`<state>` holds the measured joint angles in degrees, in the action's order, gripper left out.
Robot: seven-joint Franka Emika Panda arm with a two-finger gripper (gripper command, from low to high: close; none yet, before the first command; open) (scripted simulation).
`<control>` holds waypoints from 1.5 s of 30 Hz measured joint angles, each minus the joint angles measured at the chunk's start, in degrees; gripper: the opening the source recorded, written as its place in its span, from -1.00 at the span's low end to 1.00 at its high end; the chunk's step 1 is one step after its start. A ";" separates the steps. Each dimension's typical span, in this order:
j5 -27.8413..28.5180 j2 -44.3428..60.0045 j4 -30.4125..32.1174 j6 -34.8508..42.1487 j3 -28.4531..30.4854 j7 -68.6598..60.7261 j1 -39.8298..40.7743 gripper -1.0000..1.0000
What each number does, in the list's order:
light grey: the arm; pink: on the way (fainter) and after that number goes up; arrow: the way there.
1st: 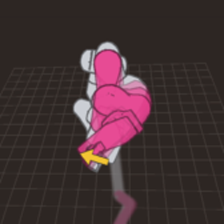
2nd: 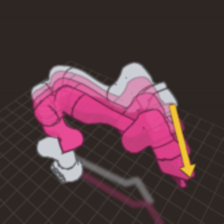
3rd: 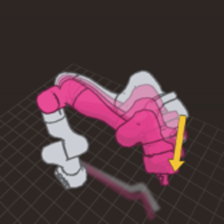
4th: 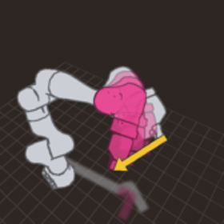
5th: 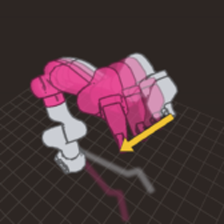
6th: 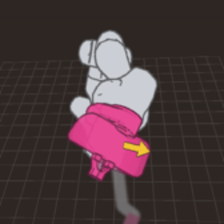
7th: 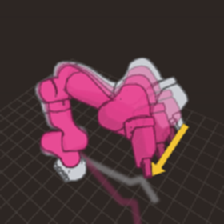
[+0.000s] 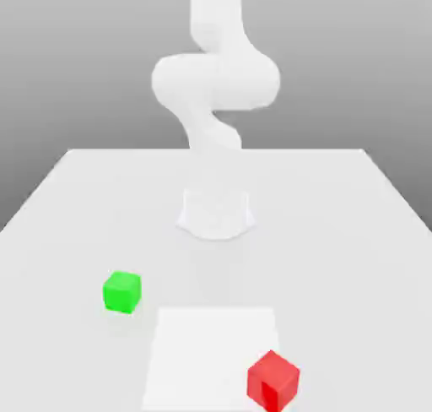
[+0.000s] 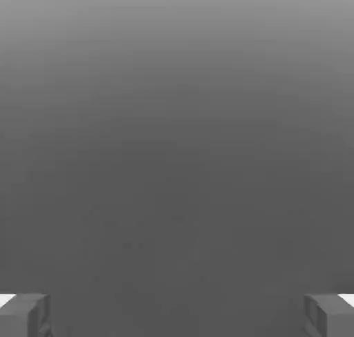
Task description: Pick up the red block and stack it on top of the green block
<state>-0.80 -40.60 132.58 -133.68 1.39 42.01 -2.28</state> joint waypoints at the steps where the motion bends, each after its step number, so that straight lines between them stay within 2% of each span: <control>1: -0.38 2.26 0.35 -0.82 0.56 -1.67 -0.94 0.00; 9: -3.51 19.12 2.90 -6.87 3.72 -14.36 -6.95 0.00; 16: -5.59 33.68 5.12 -12.13 3.96 -24.86 -9.83 0.00; 20: -5.24 41.86 6.43 -15.23 3.46 -29.79 -11.25 0.00; 25: -2.25 51.83 7.99 -19.35 3.20 -33.91 -11.72 0.00; 30: -2.89 62.15 6.88 -27.31 1.97 -35.47 -10.91 0.00; 31: -3.09 63.21 6.72 -28.19 1.86 -35.63 -10.85 -1.00; 38: -2.99 62.95 6.77 -27.89 1.84 -35.56 -10.81 -1.00; 43: -1.22 53.88 8.42 -20.51 3.01 -35.06 -11.17 -1.00; 45: 0.94 50.33 10.70 -19.35 4.85 -39.76 -9.18 -1.00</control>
<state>0.14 9.73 143.29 -153.03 6.24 2.25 -11.46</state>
